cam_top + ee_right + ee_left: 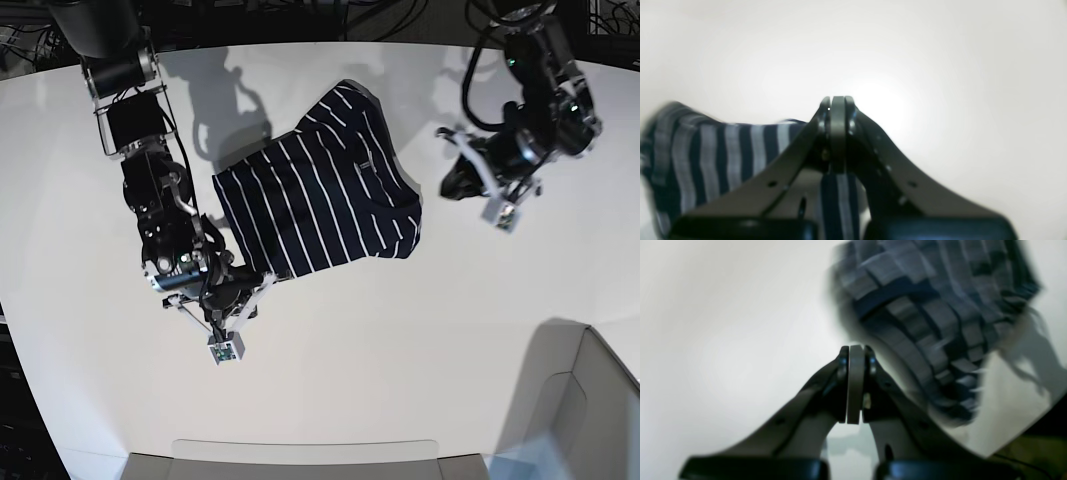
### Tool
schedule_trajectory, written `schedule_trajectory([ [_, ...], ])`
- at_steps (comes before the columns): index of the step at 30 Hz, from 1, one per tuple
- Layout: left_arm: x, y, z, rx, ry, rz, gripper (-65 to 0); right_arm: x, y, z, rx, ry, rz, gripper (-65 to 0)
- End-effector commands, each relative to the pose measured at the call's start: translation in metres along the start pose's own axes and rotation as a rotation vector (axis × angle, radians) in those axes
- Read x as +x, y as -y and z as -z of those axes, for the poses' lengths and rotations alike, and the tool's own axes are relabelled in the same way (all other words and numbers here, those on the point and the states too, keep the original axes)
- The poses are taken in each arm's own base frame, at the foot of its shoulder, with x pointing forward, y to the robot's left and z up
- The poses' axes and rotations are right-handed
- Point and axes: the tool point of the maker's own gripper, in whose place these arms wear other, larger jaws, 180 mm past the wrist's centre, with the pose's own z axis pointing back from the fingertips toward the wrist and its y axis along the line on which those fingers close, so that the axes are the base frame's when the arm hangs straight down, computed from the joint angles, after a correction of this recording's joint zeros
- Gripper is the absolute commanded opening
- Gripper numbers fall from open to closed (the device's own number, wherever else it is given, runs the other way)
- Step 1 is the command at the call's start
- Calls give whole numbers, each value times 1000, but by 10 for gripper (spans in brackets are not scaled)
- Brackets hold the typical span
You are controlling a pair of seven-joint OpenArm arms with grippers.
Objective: Fold the T-shirt properly
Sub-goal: 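Grasp the folded bundle with the left gripper and lift it, then carry the bundle with the left gripper toward the table corner and release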
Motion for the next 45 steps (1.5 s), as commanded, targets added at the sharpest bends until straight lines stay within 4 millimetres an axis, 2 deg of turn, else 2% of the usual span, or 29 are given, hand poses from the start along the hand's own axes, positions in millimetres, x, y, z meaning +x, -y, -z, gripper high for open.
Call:
schedule_trajectory([
  [1, 13, 13, 3, -37, 17, 50, -650, 19, 3, -1, 3, 39, -19, -650],
  [8, 31, 101, 36, -287, -14, 274, -650, 19, 29, 19, -36, -35, -17, -650],
  [11, 28, 140, 43, -397, -31, 386, -650, 24, 38, 24, -52, -49, -6, -650],
  [13, 18, 164, 50, -441, -67, 496, -650, 24, 42, 29, -63, -75, -12, -650],
  [18, -17, 175, 77, -373, -224, 679, -650, -1, 27, 46, -69, -184, -149, -650],
  [22, -36, 159, 97, -288, -323, 684, -650, -25, 17, 51, -56, -241, -183, -650],
  [25, -50, 134, 109, -212, -405, 662, -650, -48, 12, 50, -36, -310, -199, -650],
  [27, -49, 97, 113, -97, -441, 587, -650, -75, 1, 43, 33, -442, -343, -650],
  [30, -42, 30, 99, 128, -476, 401, -650, -100, -11, 20, 126, -553, -588, -650],
  [31, -34, 7, 90, 214, -455, 311, -650, -106, -15, 9, 151, -551, -665, -650],
  [33, -9, -35, 64, 362, -382, 189, -650, -110, -37, -17, 206, -467, -795, -650],
  [34, 2, -46, 53, 401, -345, 176, -650, -110, -47, -30, 222, -415, -825, -650],
  [37, 22, -55, 33, 462, -275, 179, -650, -101, -60, -52, 227, -310, -781, -650],
  [40, 30, -55, 27, 478, -246, 188, -650, -89, -57, -60, 196, -249, -616, -650],
  [42, 32, -53, 29, 473, -233, 186, -650, -83, -46, -61, 162, -232, -494, -650],
  [45, 39, -44, 35, 451, -209, 174, -650, -85, -24, -64, 112, -230, -327, -650],
])
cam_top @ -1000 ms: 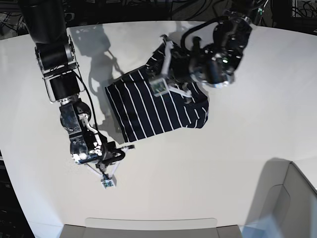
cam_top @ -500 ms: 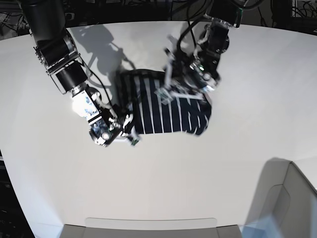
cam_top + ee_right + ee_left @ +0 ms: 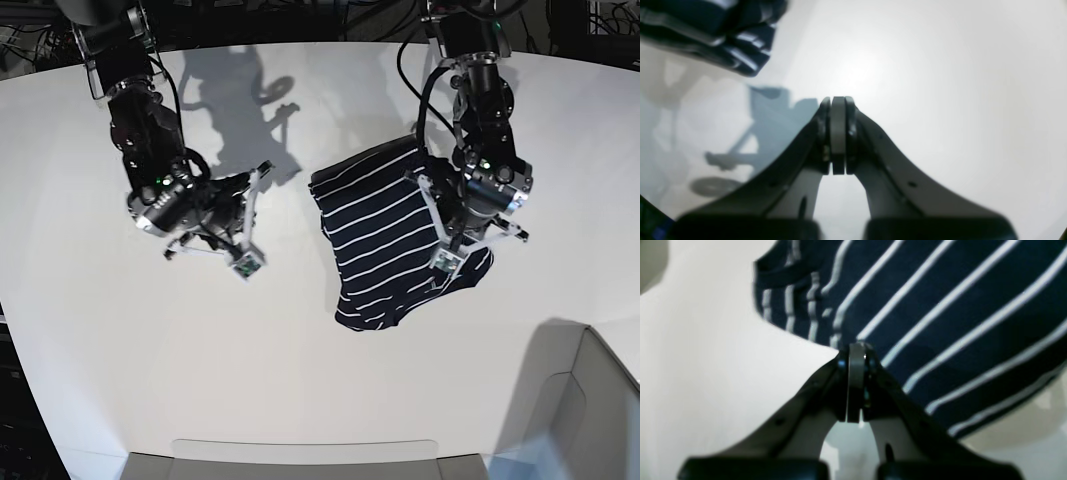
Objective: Fold the T-shirt properly
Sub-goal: 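Carry the bundle with the left gripper toward the table corner and release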
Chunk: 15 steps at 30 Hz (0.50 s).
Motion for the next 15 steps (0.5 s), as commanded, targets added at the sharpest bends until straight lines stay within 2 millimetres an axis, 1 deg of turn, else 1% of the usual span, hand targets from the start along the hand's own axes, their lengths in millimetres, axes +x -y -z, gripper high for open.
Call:
schedule_trajectory([
  [1, 21, 5, -6, -9, 68, -15, -650, 3, 14, -8, -29, 27, 47, -650],
  [2, 28, 13, -6, -27, 94, -19, -650, -5, 22, -9, -42, 23, 91, -650],
  [4, 41, 24, -7, -55, 149, -37, -650, -16, 30, -14, -61, 26, 142, -650],
  [7, 66, 44, -12, -98, 248, -24, -650, -34, 36, -31, -100, 49, 205, -650],
  [8, 73, 56, -12, -121, 270, 7, -650, -40, 36, -36, -107, 55, 219, -650],
  [10, 79, 80, -9, -170, 278, 66, -650, -51, 39, -45, -131, 56, 238, -650],
  [12, 72, 102, 4, -222, 234, 102, -650, -63, 41, -50, -147, 44, 267, -650],
  [15, 47, 125, 33, -296, 119, 112, -650, -82, 46, -52, -165, 14, 307, -650],
])
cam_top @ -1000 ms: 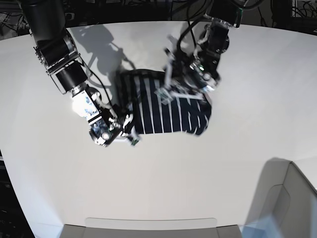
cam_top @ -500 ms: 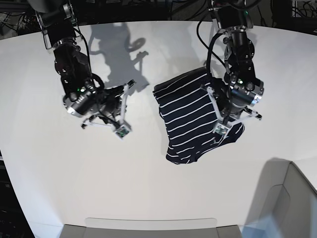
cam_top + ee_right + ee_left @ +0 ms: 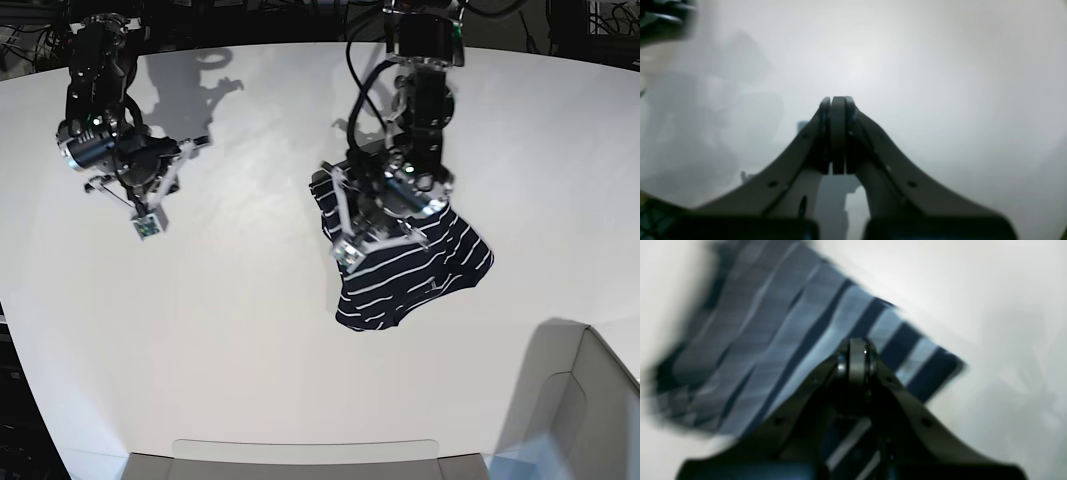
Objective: Fold the T-shirt properly
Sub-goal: 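Carry the bundle with the left gripper toward the table corner and release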
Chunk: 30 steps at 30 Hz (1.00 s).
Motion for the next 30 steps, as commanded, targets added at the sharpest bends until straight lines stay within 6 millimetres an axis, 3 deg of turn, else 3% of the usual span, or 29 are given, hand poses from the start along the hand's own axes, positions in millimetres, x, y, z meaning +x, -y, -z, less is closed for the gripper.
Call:
schedule_trajectory([
  [1, 2, -5, 5, 3, 5, 0, -650, 4, 1, -5, 0, 26, -1, -650],
  [4, -34, -23, 21, 7, -45, -22, -650, -10, -1, -4, 6, -5, 7, -650],
  [6, -54, -45, 22, 37, -67, -63, -650, -16, -3, -4, 10, -18, 11, -650],
  [9, -91, -90, 11, 111, -117, -143, -650, -25, -6, -4, 16, -37, 12, -650],
  [14, -120, -147, -16, 231, -166, -133, -650, -28, -14, -3, 41, -41, 15, -650],
  [17, -118, -163, -29, 276, -159, -111, -650, -24, -30, -4, 113, -16, 37, -650],
  [20, -93, -178, -57, 356, -94, -58, -650, -18, -46, -6, 203, 12, 58, -650],
  [26, -58, -171, -116, 488, 23, 39, -650, -4, -68, -14, 328, 143, 113, -650],
  [30, -73, -162, -141, 536, 56, -12, -650, -6, -70, -23, 340, 318, 232, -650],
])
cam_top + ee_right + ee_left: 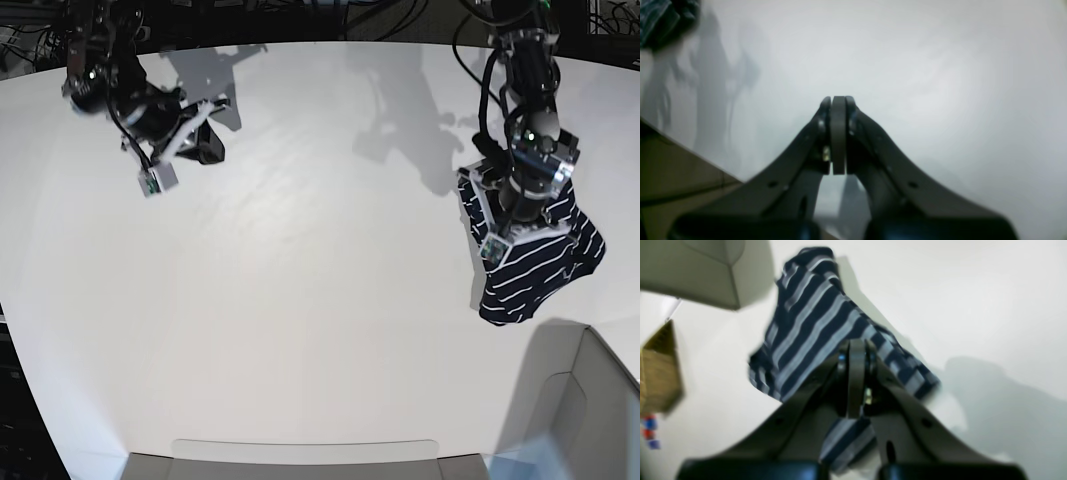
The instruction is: Fold the T-shirt properly
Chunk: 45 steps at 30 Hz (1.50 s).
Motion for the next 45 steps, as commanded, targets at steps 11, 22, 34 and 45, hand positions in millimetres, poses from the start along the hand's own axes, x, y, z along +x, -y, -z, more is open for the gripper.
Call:
schedule_trajectory([
  [11, -67, 9, -52, 135, 248, -344, -650, -45, -9, -55, -59, 241, 189, -650],
  [22, -122, 37, -83, 120, 286, -527, -650, -106, -20, -81, -206, 159, 232, -650],
  [34, -241, 22, -112, 253, 84, -746, -650, -146, -27, -71, -221, 45, 120, -650],
  [45, -367, 81, -144, 398, -77, -1038, -650, -235, 25, -67, -188, -134, 156, -650],
])
